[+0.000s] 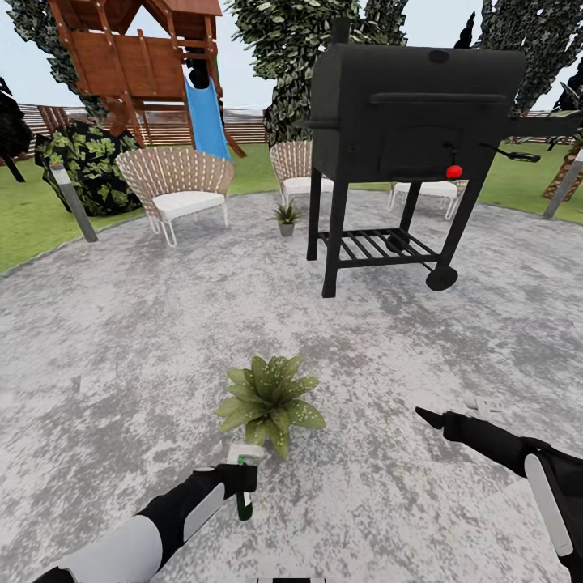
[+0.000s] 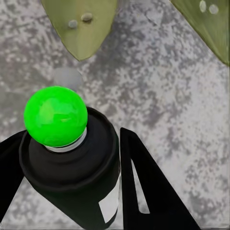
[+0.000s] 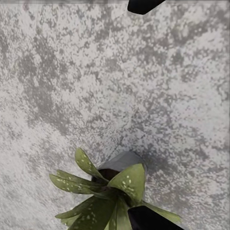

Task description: Pick up the pesticide atomizer in the garden and spray insectifuge to fully cover both potted plants in the garden.

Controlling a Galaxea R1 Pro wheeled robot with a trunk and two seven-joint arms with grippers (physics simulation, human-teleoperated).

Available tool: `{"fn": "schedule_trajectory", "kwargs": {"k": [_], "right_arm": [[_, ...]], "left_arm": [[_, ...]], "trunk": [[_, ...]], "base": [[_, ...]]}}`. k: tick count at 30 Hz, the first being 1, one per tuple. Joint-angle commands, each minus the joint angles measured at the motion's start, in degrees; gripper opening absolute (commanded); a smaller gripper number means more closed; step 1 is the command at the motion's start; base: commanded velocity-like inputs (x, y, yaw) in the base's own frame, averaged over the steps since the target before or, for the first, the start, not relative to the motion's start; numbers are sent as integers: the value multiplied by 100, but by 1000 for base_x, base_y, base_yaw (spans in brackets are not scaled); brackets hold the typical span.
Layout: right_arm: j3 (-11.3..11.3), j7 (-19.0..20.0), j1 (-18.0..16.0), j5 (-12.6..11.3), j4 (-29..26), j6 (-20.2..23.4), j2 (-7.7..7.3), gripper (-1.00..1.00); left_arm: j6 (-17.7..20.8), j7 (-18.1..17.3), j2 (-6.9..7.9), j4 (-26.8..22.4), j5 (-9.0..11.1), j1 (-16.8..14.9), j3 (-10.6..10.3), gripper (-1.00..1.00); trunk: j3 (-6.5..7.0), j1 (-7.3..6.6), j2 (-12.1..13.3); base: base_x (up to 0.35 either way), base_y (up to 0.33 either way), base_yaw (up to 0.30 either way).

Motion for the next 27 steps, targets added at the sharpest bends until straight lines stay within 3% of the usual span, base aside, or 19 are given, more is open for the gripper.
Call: {"fn": "schedule_trajectory", "kwargs": {"k": [1,7,9,11,13,15,17,22,27], "right_arm": [[0,-4,0,4,0,0,-1,100],[2,5,0,23,0,-219,16,100],[7,-4,0,34,5,-232,15,100],[7,-12,0,39,8,-236,15,100],[7,1,0,40,0,-244,9,100],[8,3,0,41,0,-245,3,100],[4,-6,0,43,0,-246,-2,100],[-9,-14,0,43,3,-247,-8,100],[-29,-33,0,49,31,-254,22,100]], "left_arm": [[16,-7,2,-3,-12,0,1,-100],[45,-47,15,-37,-9,-1,13,-100],[81,-351,78,-393,34,1,51,-100],[245,-578,252,-779,56,6,73,-100],[830,-569,320,-1206,25,-18,61,-100],[1719,-141,365,-1825,-1,-63,62,-100],[2180,253,480,-2157,-3,-76,67,-100],[2847,379,806,-2281,-25,-195,151,-100],[2960,381,853,-2265,-39,-357,169,-100]], "trunk": [[0,0,0],[0,0,0],[0,0,0],[0,0,0],[0,0,0],[0,0,0],[0,0,0],[0,0,0],[0,0,0]], "base": [[0,0,0],[21,188,0],[99,279,0],[132,287,0],[138,223,0],[47,62,0],[11,15,0],[1,1,0],[139,114,0]]}}
